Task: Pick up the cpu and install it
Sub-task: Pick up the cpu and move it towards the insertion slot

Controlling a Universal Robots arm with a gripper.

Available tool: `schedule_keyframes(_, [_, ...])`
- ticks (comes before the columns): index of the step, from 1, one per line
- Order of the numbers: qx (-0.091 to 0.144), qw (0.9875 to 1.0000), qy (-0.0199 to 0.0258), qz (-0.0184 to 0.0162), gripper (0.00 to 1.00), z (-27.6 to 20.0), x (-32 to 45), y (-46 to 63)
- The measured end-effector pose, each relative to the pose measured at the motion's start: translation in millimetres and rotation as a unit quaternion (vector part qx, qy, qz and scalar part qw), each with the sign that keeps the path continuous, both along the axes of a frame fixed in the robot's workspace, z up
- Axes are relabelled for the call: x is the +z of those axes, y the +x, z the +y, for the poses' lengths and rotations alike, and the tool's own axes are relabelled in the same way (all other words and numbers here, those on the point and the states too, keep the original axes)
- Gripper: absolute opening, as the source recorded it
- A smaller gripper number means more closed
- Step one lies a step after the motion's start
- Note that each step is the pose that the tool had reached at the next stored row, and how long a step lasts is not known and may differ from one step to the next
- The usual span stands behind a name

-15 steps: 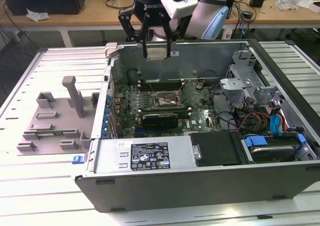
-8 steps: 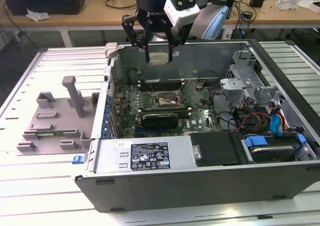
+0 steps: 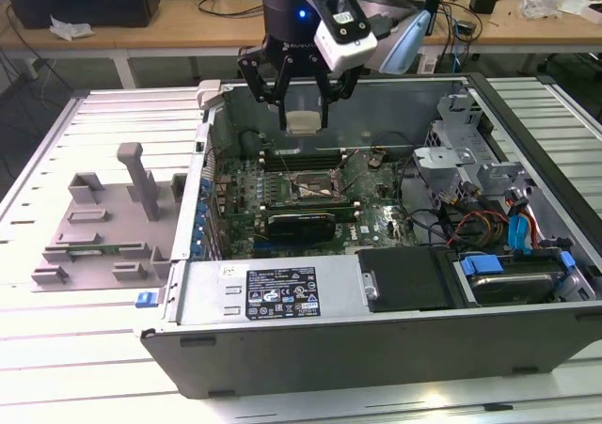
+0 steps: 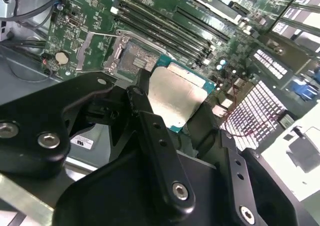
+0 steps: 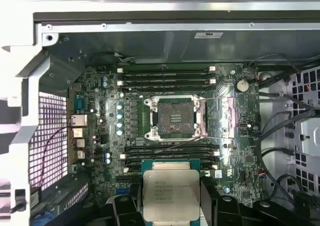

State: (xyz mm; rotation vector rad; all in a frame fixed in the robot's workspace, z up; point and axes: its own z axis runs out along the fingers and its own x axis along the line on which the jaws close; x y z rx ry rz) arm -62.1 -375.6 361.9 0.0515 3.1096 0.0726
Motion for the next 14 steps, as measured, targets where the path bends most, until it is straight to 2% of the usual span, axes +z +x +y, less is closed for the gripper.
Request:
schedule_keyframes(2, [0.000,1.0000,-0.0001,0.0001,0.55,1.2,-12.4,5.7])
schedule_keyframes(3, [0.000,1.0000,0.0000,0.0000,0.55,1.5,-15.8,7.3])
schedule_keyframes(5, [0.000,1.0000,0.0000,0.0000,0.55,1.6,-18.4,8.7])
schedule_keyframes(11, [0.000,1.0000,-0.0001,0.0000,0.55,5.4,-33.4,15.0])
schedule_keyframes(14, [0.000,1.0000,-0.0001,0.0001,0.55,10.0,-41.2,20.7])
